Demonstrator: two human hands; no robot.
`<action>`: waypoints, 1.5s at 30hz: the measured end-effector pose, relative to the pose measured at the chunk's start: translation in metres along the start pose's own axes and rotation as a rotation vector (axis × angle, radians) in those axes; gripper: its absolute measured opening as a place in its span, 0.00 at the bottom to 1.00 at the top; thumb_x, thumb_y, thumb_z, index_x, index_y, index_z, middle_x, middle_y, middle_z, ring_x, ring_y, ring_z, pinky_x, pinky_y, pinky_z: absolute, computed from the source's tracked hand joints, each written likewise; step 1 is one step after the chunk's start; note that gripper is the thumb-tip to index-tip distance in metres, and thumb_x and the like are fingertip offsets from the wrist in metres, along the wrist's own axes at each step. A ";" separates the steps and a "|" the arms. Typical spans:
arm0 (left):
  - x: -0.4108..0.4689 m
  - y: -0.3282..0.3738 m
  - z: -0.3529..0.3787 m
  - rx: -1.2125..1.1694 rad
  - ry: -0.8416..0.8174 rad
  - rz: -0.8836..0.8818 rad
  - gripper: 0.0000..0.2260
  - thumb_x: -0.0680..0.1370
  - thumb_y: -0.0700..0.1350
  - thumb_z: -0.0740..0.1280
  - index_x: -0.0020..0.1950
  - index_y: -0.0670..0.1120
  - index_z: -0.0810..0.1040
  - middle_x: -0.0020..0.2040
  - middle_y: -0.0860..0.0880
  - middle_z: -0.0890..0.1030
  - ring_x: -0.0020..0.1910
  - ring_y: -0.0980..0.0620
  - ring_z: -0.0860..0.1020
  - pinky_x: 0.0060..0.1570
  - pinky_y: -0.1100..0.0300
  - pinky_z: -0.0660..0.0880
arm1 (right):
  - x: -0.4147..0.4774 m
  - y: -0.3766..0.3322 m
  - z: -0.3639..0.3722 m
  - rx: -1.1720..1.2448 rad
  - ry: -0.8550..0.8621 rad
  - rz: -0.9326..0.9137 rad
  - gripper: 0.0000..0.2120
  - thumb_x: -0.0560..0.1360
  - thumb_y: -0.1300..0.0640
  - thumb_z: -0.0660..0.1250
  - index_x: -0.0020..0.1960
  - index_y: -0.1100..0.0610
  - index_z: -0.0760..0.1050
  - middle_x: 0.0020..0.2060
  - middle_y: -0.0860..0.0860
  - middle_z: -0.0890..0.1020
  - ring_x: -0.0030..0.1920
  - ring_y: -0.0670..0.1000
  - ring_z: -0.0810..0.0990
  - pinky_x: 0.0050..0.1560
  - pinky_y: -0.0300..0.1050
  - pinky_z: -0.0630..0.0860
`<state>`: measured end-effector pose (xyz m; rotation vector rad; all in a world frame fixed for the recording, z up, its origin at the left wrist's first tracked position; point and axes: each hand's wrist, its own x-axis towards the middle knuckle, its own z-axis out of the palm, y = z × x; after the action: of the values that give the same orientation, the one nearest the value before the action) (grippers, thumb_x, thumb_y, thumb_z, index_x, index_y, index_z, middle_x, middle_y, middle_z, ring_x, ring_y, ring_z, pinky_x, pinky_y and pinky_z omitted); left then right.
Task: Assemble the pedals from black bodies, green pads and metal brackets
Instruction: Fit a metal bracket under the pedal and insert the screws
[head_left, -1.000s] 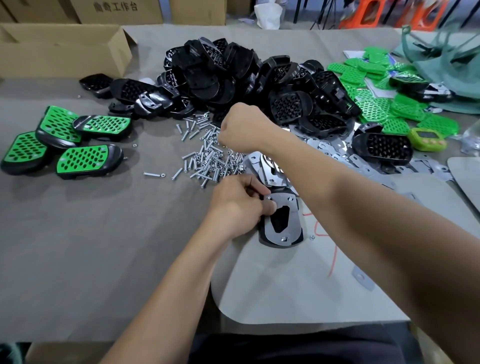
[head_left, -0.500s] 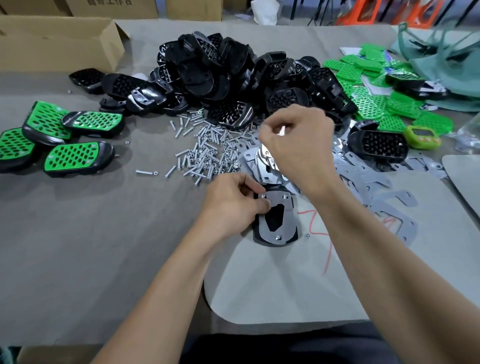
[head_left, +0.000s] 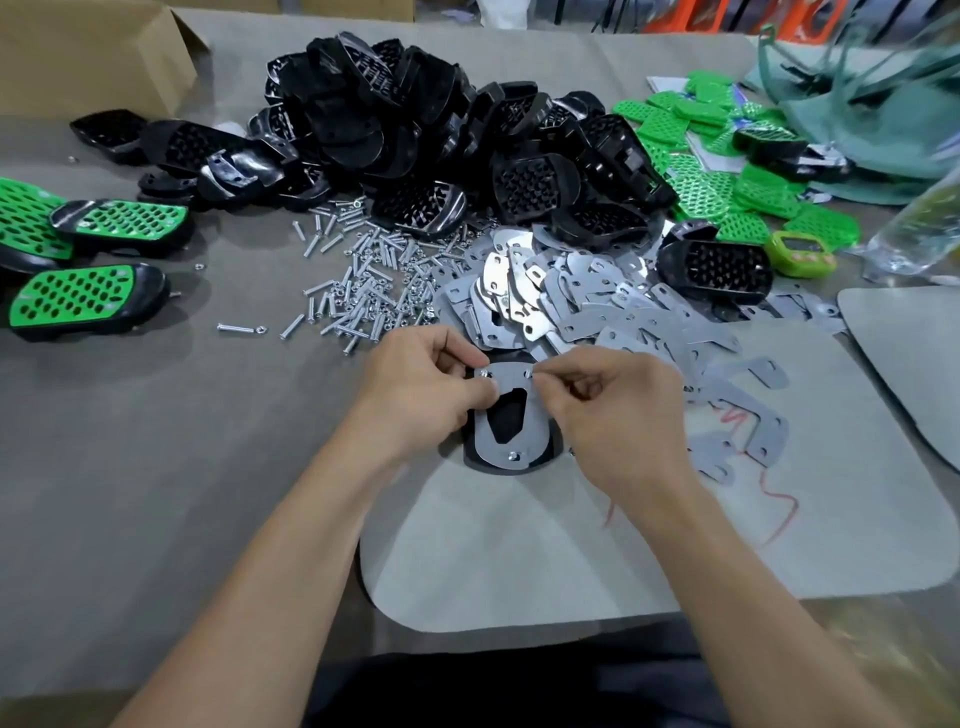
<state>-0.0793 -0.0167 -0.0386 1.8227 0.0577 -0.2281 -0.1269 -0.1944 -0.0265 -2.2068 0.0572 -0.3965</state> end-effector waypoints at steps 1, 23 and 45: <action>-0.001 0.000 0.000 0.000 -0.005 0.002 0.10 0.69 0.32 0.79 0.42 0.44 0.81 0.24 0.54 0.72 0.25 0.49 0.72 0.28 0.58 0.71 | 0.001 0.000 -0.001 0.006 -0.008 0.020 0.10 0.71 0.57 0.74 0.44 0.41 0.83 0.31 0.41 0.83 0.32 0.47 0.80 0.37 0.47 0.80; -0.003 0.006 -0.001 -0.013 -0.025 -0.015 0.10 0.70 0.32 0.79 0.43 0.42 0.80 0.24 0.53 0.73 0.22 0.50 0.72 0.24 0.61 0.70 | 0.039 -0.022 -0.016 -0.346 -0.330 -0.082 0.08 0.71 0.56 0.73 0.34 0.48 0.79 0.24 0.44 0.79 0.29 0.44 0.77 0.30 0.35 0.72; 0.001 0.002 -0.002 0.006 -0.029 -0.019 0.11 0.69 0.33 0.80 0.43 0.44 0.81 0.24 0.54 0.73 0.23 0.52 0.74 0.24 0.62 0.71 | 0.022 -0.018 -0.033 -0.209 -0.305 -0.008 0.12 0.72 0.62 0.67 0.38 0.49 0.85 0.22 0.41 0.76 0.26 0.45 0.73 0.29 0.31 0.68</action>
<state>-0.0780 -0.0150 -0.0358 1.8255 0.0533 -0.2684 -0.1177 -0.2120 0.0121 -2.4510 -0.0784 -0.0564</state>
